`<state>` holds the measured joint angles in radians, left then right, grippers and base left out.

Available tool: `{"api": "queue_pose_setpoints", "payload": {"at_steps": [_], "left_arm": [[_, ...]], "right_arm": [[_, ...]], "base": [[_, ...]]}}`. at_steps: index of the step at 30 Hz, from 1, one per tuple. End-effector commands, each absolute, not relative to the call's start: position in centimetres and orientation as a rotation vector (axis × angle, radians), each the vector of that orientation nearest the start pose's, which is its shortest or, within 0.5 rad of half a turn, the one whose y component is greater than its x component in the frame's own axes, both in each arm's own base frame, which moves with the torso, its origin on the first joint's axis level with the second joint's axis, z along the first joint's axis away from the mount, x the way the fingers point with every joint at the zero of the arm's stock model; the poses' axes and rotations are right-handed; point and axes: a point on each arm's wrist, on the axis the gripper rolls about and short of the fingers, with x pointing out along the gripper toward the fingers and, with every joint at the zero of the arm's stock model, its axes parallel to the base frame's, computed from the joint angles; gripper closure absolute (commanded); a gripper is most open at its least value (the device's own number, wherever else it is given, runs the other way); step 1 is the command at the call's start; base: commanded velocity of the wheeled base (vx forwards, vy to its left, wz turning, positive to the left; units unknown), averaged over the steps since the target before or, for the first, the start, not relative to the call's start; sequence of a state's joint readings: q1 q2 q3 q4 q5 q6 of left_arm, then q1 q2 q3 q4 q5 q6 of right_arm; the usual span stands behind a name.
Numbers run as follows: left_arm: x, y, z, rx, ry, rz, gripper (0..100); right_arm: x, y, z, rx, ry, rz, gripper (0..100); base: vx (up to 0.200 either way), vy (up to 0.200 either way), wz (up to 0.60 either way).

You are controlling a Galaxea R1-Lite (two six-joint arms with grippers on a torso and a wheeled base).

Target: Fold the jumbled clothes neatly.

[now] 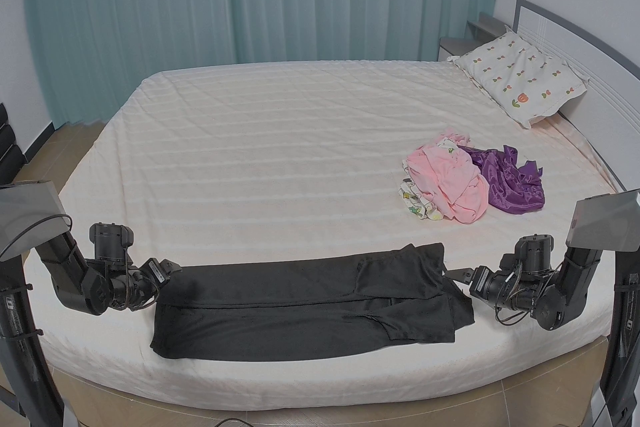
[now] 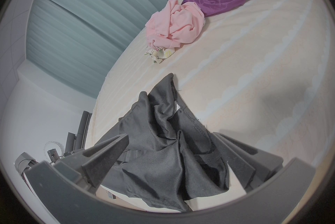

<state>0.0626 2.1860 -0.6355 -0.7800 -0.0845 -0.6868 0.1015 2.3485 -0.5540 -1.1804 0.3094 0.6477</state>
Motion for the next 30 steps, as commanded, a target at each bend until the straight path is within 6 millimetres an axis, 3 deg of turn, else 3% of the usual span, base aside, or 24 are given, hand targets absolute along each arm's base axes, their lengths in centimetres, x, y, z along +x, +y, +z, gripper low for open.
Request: {"api": "queue_pose_setpoints", "payload": {"at_steps": [1,30], "left_arm": [[32.8,2.1,-2.5,-0.606,0.813,0.227,0],[33.6,1.9,-3.6,-0.485,0.849,0.088,0]], "right_arm": [[32.4,4.2,-3.3,0.680,0.732,0.189,0],[32.4,4.2,-3.3,0.679,0.725,0.193,0]], "base": [[0.000,0.000,0.00],[0.000,0.000,0.00]]}}
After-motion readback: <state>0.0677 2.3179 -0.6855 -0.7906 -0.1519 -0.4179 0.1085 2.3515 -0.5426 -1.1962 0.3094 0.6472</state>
